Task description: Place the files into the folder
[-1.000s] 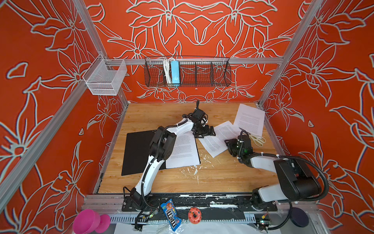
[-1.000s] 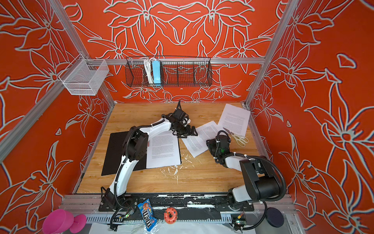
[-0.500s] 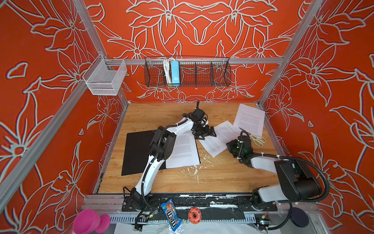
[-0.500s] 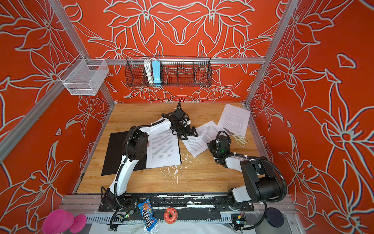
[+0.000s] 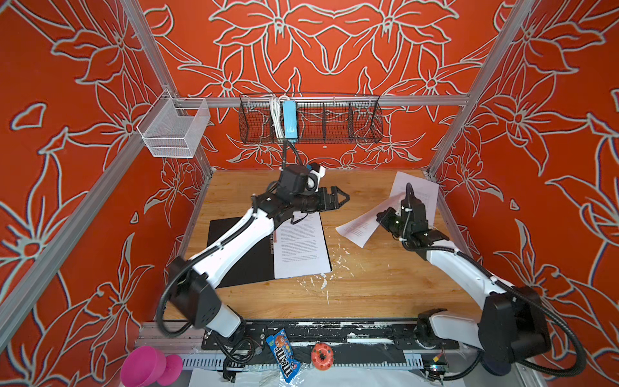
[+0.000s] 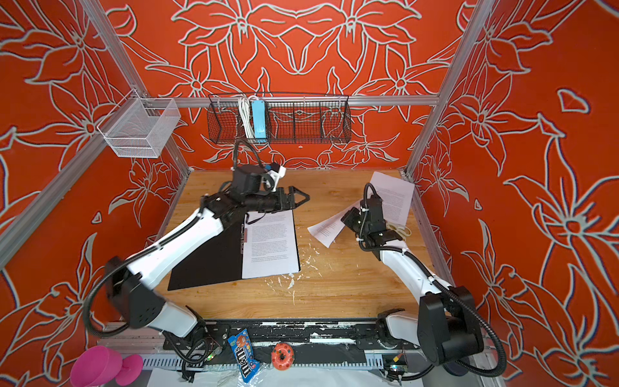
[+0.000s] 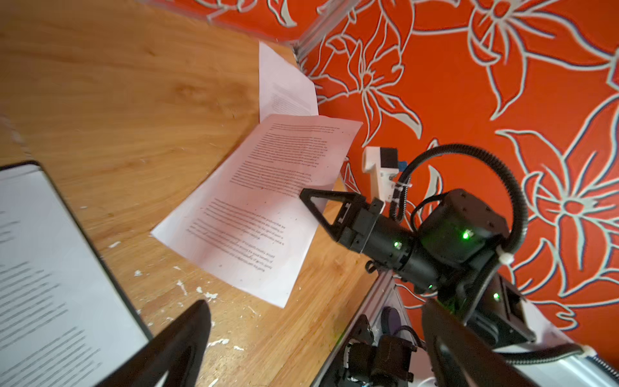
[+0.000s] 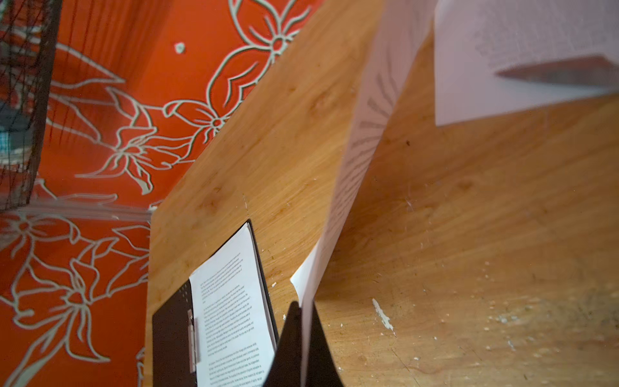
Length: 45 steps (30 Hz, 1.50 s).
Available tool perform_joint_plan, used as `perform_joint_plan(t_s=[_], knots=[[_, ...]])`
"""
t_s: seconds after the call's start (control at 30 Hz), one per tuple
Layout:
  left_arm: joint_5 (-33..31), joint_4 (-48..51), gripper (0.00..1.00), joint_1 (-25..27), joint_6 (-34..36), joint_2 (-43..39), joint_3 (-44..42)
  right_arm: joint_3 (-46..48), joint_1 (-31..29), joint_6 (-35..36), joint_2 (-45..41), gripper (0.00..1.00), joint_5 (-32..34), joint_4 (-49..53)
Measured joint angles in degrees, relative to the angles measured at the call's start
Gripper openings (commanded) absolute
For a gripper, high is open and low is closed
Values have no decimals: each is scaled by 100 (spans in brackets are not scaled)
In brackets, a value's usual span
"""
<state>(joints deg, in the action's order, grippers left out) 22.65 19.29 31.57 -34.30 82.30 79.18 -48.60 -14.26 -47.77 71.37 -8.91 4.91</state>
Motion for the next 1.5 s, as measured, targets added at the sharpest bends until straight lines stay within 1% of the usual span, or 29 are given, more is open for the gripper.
perform_joint_plan(t_s=[0.1,0.17,0.37,0.43,0.5,0.6,0.67,0.77,0.83,0.87,1.0,1.1,1.27,1.4,1.5], knots=[[-586,258,98,0,378,-730,-632,-942,-393,566,175,0,-83,516],[-1021,461,98,0,675,-1150,-1060,-1556,-697,833,402,0,-264,688],[-2476,872,98,-2,1370,-2634,-2247,-3355,-1746,1537,1458,0,-1014,1294],[-2914,859,98,-2,1497,-3246,-2581,-3613,-1985,1694,1635,0,-1384,1386],[-3222,815,98,-2,1572,-3716,-2824,-3606,-2090,1746,1633,0,-1738,1434],[-3574,728,98,-2,1635,-4122,-3029,-3440,-1969,1755,1554,0,-2063,1451],[-3727,710,98,-2,1679,-4135,-3040,-3174,-1714,1714,1504,0,-2253,1438],[-3816,787,98,-2,1744,-3888,-2983,-2675,-1283,1670,1611,0,-2435,1394],[-3810,828,98,-2,1768,-3705,-2935,-2533,-1093,1705,1956,0,-2424,1456],[-3805,848,98,-2,1781,-3591,-2931,-2542,-1060,1751,2258,0,-2391,1510],[-3727,977,98,-2,1805,-3392,-2924,-2752,-1303,2004,3532,0,-2133,1794],[-3676,1152,98,-2,1845,-3305,-2852,-2848,-1567,2190,3978,0,-1939,2081],[-3646,1427,98,-11,1867,-2968,-2704,-3209,-1755,2286,4041,0,-1801,2258],[-3405,1598,98,-153,1867,-2647,-2555,-3268,-1755,2225,4044,0,-1777,2153],[-3193,1648,98,-306,1867,-2608,-2549,-3276,-1775,2192,4050,0,-1762,2151]])
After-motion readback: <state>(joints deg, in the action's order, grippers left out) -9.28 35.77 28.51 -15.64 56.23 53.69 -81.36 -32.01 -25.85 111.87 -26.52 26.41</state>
